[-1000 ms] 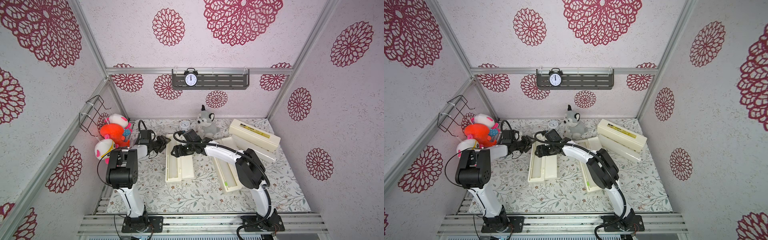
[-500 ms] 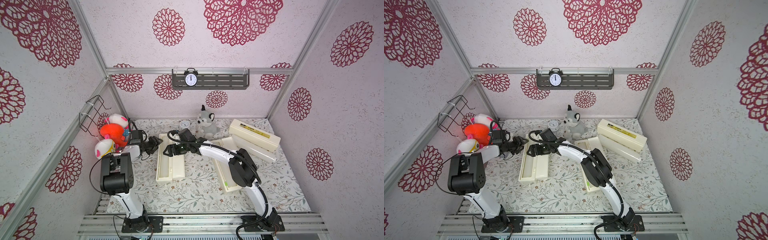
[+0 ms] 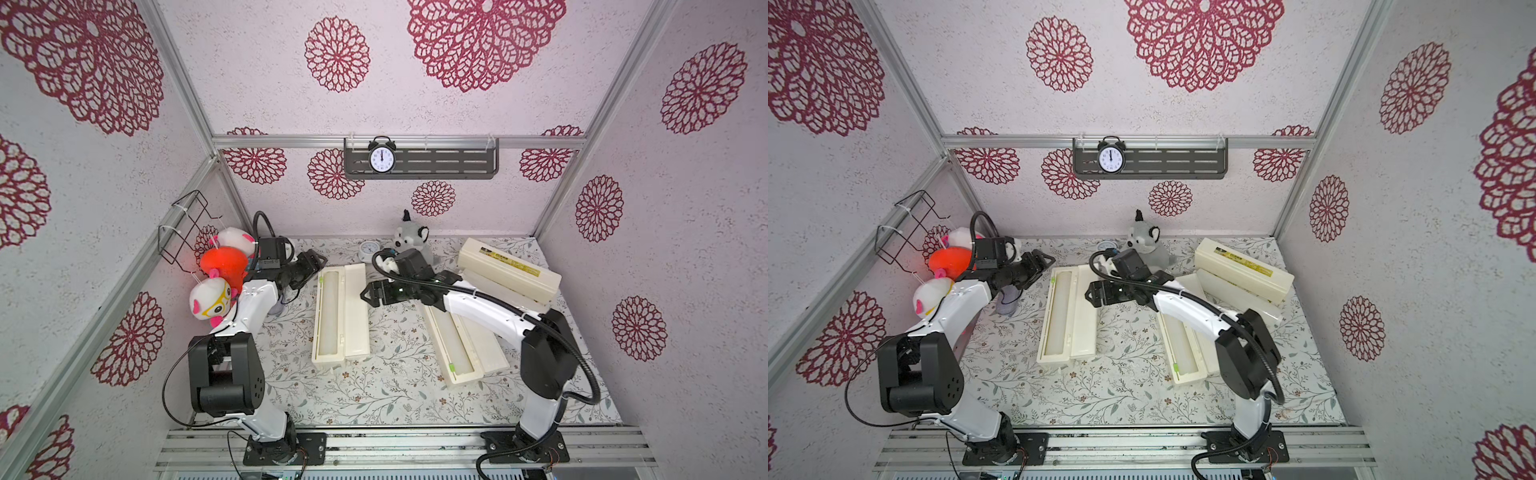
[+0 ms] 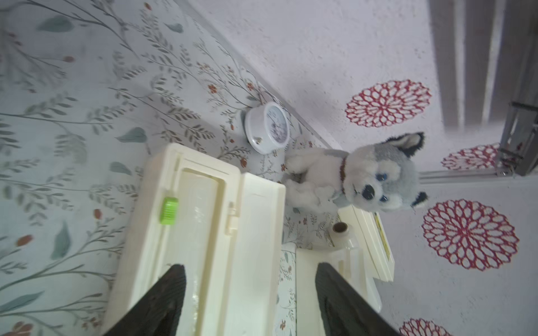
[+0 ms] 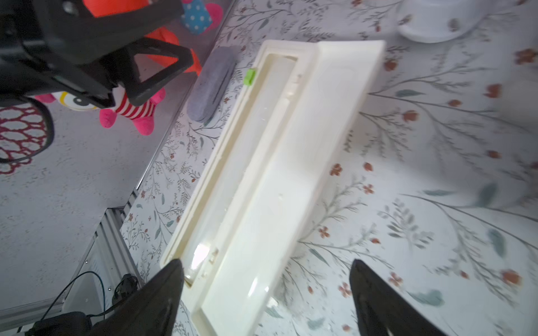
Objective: Put plastic wrap rolls into dispensers
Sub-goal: Move the plastic wrap cutting box to the center of the board.
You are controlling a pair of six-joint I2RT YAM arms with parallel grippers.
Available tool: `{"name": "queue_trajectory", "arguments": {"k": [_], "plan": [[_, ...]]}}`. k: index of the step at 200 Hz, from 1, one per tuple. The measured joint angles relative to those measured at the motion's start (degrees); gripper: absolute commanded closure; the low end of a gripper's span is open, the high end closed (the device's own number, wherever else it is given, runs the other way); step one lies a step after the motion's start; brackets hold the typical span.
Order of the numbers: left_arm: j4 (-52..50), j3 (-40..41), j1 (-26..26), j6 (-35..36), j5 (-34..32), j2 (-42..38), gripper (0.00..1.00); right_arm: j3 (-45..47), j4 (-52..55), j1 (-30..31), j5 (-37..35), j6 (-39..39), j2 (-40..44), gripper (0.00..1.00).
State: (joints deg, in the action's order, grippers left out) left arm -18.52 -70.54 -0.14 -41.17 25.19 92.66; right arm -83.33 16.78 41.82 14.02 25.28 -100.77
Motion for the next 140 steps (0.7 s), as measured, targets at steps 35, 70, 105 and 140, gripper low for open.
{"name": "queue_trajectory", "arguments": {"k": [35,70,105,140], "plan": [[1.33,0.07,-11.56,-3.41,-0.50,0.42,0.25,11.23,5.14,-7.67,-6.29,-1.84,11.87,0.10],[5.20,-2.10,-23.43,-8.22,0.13,5.11,0.26,19.39,10.71,-13.07,-11.30,-3.26,20.90,0.10],[8.52,-2.89,-30.77,-12.37,1.38,10.93,0.26,25.62,15.08,-16.57,-13.79,-4.07,24.39,0.10],[11.67,-2.80,-34.12,-16.00,2.73,17.00,0.27,29.64,16.48,-17.97,-13.55,-4.61,24.46,0.12]]}}
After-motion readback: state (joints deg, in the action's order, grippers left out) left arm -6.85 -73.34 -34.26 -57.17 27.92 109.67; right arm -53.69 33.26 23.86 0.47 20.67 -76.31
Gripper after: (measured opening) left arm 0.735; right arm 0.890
